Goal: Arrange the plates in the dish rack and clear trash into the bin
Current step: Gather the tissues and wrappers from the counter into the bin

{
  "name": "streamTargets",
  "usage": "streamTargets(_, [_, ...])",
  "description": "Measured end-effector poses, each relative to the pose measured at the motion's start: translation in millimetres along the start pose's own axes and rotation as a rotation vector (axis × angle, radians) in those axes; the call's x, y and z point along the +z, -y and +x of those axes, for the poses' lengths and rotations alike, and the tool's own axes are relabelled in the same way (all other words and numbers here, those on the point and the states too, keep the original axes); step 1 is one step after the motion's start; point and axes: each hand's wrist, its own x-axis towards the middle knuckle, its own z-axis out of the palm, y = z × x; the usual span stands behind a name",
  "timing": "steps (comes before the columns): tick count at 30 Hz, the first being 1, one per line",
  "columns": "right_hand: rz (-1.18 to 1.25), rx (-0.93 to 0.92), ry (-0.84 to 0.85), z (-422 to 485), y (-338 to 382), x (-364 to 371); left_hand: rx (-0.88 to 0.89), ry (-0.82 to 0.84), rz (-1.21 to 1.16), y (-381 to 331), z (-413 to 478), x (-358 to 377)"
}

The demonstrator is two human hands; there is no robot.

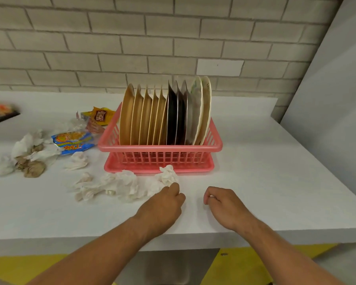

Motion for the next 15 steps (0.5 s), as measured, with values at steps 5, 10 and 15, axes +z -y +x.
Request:
streamTargets(5, [-0.067,0.033,-0.049,18.5,27.0,13.5,-0.220,-0.269,-0.262,29.0,-16.3,-25.0])
streamTargets(10, [-0.127,0.103,-0.142,50.2,63.9,37.3,-0.302,-0.366,-0.350,66.4,-36.0,-42.9])
streamTargets(15, [-0.105,0.134,-0.132,68.2,71.3,54.8,-0.349,-0.324,-0.345,90.7,-48.7,-46.7])
